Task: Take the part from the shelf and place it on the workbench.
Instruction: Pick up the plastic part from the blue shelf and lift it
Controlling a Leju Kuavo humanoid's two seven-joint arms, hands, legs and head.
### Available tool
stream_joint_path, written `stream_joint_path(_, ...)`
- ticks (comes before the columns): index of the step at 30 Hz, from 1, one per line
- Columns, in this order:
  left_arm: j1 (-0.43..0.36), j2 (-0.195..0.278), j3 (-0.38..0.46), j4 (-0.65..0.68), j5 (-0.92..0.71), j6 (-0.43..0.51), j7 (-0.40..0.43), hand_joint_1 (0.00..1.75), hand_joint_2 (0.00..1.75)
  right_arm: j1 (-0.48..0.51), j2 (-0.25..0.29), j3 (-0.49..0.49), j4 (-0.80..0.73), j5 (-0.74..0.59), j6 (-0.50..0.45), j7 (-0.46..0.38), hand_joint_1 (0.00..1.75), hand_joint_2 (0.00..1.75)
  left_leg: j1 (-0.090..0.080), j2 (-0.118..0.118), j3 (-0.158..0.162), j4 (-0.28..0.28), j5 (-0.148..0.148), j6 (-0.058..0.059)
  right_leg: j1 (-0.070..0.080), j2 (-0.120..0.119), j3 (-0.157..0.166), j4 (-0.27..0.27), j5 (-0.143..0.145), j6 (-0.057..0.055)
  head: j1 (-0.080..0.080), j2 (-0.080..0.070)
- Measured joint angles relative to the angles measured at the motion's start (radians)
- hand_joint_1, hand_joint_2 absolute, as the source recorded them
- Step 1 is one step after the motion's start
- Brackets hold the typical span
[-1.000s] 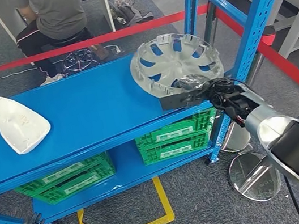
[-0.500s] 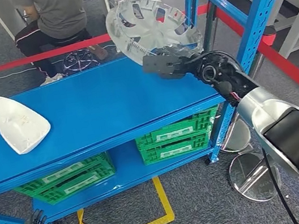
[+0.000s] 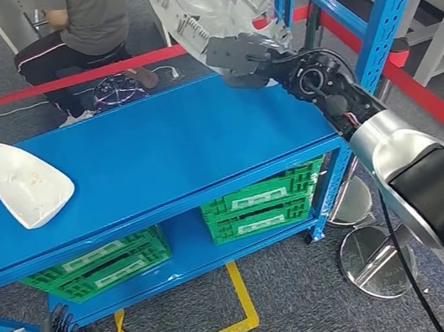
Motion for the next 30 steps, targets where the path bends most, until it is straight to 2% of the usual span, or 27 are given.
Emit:
stream_joint_path(5,0.0,-0.002,-0.01,0.0,0.004,0.008,-0.003,0.0,0.0,-0.006,0.008,-0.004,0.0,-0.038,0.021,-0.009,1.75,1.75,0.0,0.0,0.0,0.0,0.0,0.0,0.0,0.0,0.0,0.0,0.0,0.0,0.0,0.0)
stream_joint_path(12,0.0,-0.006,-0.025,0.0,0.026,0.074,-0.028,0.0,0.0,-0.032,0.04,-0.027,0.004,-0.289,0.152,-0.015,1.75,1.75,0.0,0.001,0.0,0.0,0.0,0.0,0.0,0.001,0.0,0.0,0.0,0.0,-0.001,0.0)
stream_joint_path(16,-0.002,-0.01,-0.039,0.0,0.043,0.074,-0.028,0.0,0.0,-0.05,0.072,-0.028,0.004,-0.437,0.22,0.001,1.75,1.75,0.0,0.001,0.0,0.0,0.0,0.0,0.0,0.001,-0.001,0.0,0.0,0.0,-0.001,0.0)
stream_joint_path(22,-0.007,-0.018,-0.06,0.0,0.056,0.072,-0.027,0.0,0.0,-0.053,0.13,-0.026,0.003,-0.583,0.305,0.051,1.75,1.75,0.001,0.001,0.0,0.0,0.0,0.0,0.001,0.002,-0.001,0.0,0.0,0.0,-0.001,0.0)
stream_joint_path(30,-0.009,-0.023,-0.097,0.0,0.063,0.069,-0.019,0.0,0.0,-0.029,0.174,-0.022,-0.015,-0.674,0.285,0.065,1.75,1.75,0.001,0.001,-0.001,0.0,0.0,0.0,0.001,0.002,-0.001,0.0,0.0,0.0,0.0,0.0)
